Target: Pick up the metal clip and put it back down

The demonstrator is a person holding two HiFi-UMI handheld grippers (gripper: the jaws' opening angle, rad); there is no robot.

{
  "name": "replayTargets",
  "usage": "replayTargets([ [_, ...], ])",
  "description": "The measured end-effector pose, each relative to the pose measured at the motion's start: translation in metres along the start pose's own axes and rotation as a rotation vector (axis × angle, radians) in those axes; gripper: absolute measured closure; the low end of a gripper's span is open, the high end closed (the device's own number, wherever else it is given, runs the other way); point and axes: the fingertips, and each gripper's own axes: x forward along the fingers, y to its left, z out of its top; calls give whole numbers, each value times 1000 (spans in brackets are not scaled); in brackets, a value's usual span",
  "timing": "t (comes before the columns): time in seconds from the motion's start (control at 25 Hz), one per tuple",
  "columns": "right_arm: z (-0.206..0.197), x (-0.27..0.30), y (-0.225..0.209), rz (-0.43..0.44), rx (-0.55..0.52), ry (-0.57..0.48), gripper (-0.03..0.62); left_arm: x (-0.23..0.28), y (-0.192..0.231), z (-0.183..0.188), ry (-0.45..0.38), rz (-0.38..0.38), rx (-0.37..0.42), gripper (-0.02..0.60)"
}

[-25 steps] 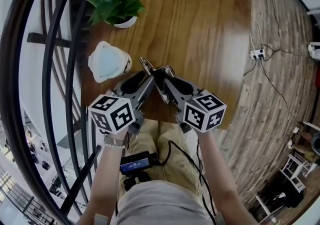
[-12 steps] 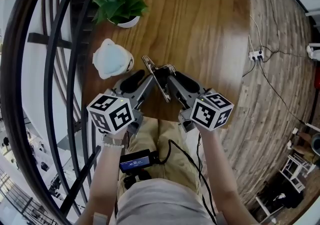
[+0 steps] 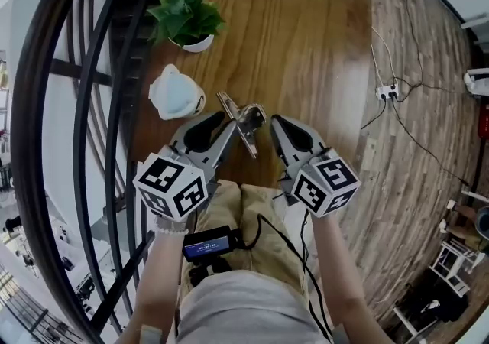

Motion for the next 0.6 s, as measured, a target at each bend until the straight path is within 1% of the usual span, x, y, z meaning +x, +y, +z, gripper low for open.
replayTargets([
  [0.16,23,-21,12,-21,-87,-59,591,-13,-22,25,-52,-13,95,517],
  [0.36,51,-49,25,-36,-131,-135,591,-31,-53,57,-112,-51,201,557],
  [0.6,78,-84,42,-50,-201,-206,591,-49,-92,84,-152,-95,348,575],
])
